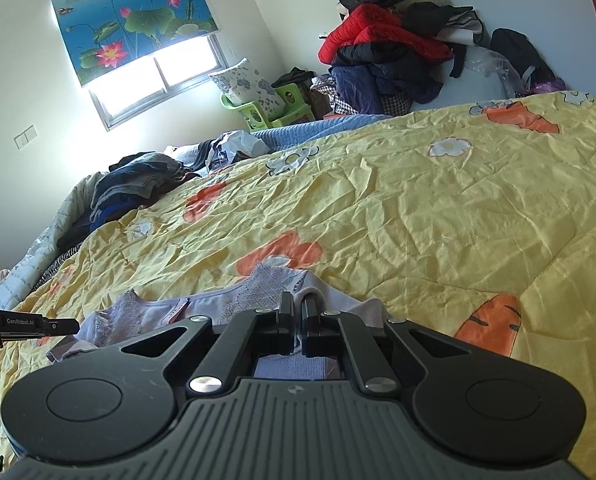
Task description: Fold small clothes
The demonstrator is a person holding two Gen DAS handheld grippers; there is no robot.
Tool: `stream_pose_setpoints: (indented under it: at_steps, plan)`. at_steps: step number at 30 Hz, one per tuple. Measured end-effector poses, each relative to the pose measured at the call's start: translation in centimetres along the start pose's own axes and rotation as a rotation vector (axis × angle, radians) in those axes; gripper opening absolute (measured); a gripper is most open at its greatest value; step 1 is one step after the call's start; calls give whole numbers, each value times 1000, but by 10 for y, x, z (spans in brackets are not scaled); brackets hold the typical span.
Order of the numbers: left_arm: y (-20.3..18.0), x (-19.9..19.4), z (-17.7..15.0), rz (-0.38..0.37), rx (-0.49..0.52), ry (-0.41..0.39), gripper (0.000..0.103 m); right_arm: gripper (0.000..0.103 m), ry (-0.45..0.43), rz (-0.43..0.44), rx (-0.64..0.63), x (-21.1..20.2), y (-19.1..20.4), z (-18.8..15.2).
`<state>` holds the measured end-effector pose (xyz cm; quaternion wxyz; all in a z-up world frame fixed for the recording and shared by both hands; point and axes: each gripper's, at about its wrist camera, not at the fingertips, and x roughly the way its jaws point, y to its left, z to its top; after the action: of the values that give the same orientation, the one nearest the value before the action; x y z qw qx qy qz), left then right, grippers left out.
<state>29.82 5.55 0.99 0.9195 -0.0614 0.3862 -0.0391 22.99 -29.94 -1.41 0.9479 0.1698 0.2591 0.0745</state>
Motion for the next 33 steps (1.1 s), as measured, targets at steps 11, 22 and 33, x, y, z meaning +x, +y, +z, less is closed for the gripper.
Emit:
stream_pose_setpoints:
  at_steps: [11,22,33]
  plan:
    - [26,-18,-10,-127,-139,92,7,9,21,12,32,5,-8,-4]
    - [34,-29,-29,-375,-428,172,81,9,25,13,25,3,-9,-6]
    - [45,9,-43,-427,-691,227,79,9,24,15,28,2,-10,-7]
